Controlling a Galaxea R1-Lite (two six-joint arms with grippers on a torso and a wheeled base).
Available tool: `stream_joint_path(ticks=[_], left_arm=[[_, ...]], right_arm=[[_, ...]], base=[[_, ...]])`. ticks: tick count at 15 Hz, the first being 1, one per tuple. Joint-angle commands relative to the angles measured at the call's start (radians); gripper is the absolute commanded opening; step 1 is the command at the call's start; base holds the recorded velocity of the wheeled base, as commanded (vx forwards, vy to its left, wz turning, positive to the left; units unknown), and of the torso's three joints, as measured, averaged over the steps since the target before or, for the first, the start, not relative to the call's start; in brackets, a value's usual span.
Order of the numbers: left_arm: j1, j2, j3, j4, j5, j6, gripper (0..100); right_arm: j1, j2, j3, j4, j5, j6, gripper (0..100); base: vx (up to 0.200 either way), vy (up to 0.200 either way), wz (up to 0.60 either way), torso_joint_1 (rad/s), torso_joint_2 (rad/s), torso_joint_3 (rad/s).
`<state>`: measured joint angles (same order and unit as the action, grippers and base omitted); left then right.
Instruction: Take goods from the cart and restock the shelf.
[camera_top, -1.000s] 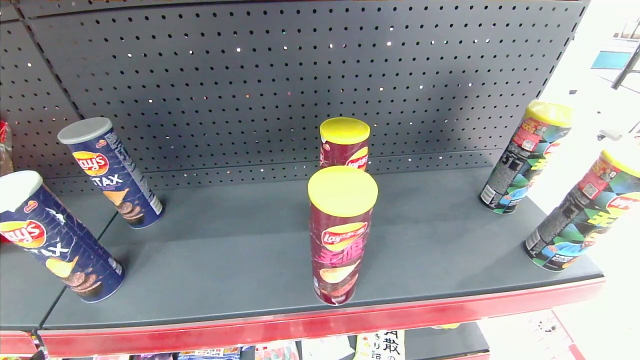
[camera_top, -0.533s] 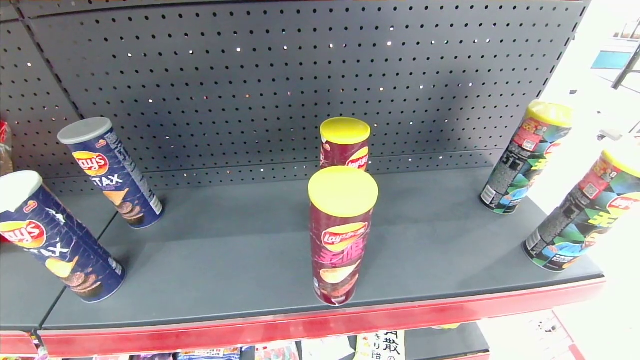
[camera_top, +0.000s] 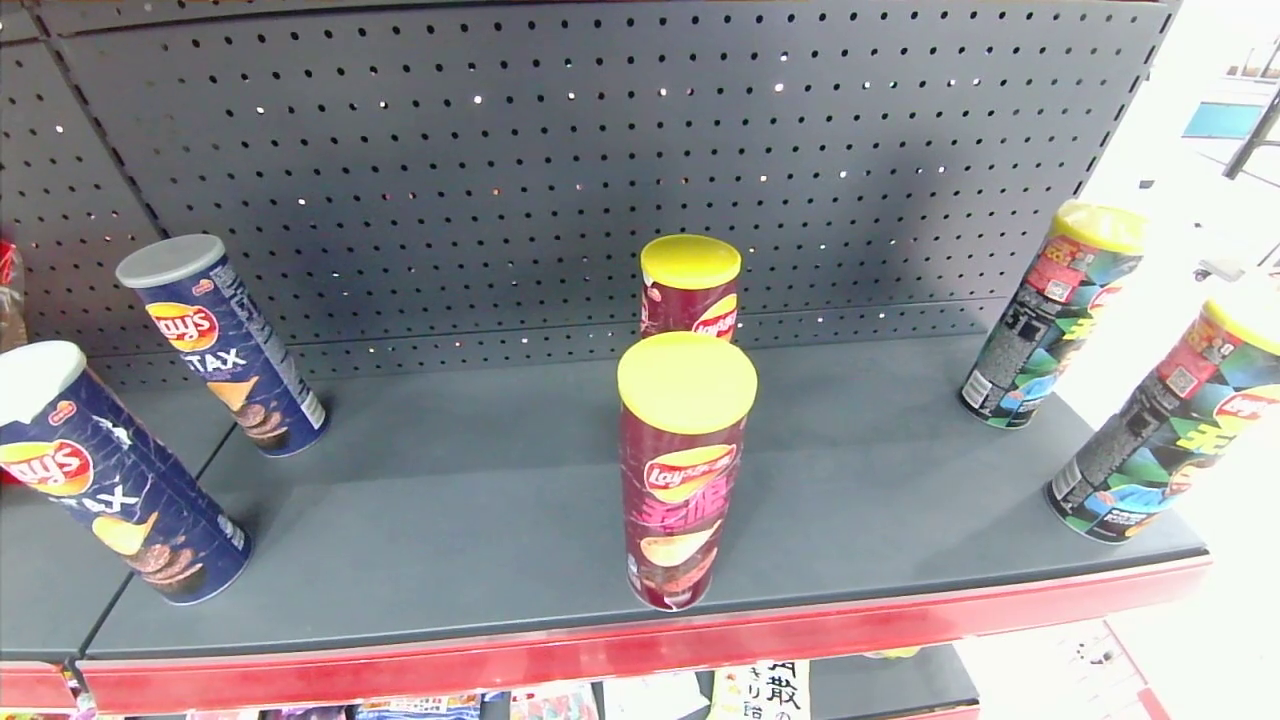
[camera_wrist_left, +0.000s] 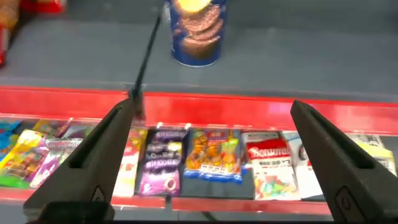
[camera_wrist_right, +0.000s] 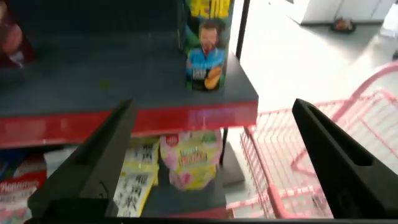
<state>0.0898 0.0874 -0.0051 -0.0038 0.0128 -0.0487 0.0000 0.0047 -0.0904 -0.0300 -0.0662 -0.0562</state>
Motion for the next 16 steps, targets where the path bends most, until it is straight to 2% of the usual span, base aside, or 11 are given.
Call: stream_joint_path(ticks=[1, 2, 3, 6, 8, 11, 15, 16], left_arm=[[0.001, 0.0, 0.005, -0.001, 0.0, 0.0, 100], [0.001, 0.0, 0.005, -0.001, -0.002, 0.007, 100], [0.001, 0.0, 0.005, 0.001, -0.007, 0.046, 100], [0.001, 0.0, 0.005, 0.001, -0.005, 0.049, 100], [0.001, 0.0, 0.005, 0.001, -0.004, 0.049, 100], [0.001, 0.0, 0.005, 0.001, -0.004, 0.046, 100], [0.001, 0.0, 0.005, 0.001, 0.0, 0.047, 100], [0.001, 0.0, 0.005, 0.001, 0.0, 0.047, 100]], right_arm=[[0.0, -0.005, 0.087, -0.008, 0.075, -0.005, 100], [0.0, -0.005, 0.09, 0.016, 0.077, 0.01, 100], [-0.009, 0.015, 0.086, 0.035, 0.059, 0.118, 100], [0.002, -0.005, 0.089, 0.032, 0.069, 0.01, 100], [0.0, -0.005, 0.089, 0.032, 0.059, 0.088, 100], [0.002, -0.005, 0.089, 0.032, 0.066, 0.045, 100], [0.002, -0.005, 0.09, 0.033, 0.062, 0.045, 100], [0.002, -0.005, 0.09, 0.033, 0.062, 0.045, 100]], base=[[0.0, 0.0, 0.0, 0.0, 0.0, 0.0], [0.0, 0.0, 0.0, 0.0, 0.0, 0.0], [0.0, 0.0, 0.0, 0.0, 0.0, 0.0], [0.0, 0.0, 0.0, 0.0, 0.0, 0.0], [0.0, 0.0, 0.0, 0.0, 0.0, 0.0], [0.0, 0.0, 0.0, 0.0, 0.0, 0.0], [-0.2, 0.0, 0.0, 0.01, 0.0, 0.001], [0.0, 0.0, 0.0, 0.0, 0.0, 0.0]])
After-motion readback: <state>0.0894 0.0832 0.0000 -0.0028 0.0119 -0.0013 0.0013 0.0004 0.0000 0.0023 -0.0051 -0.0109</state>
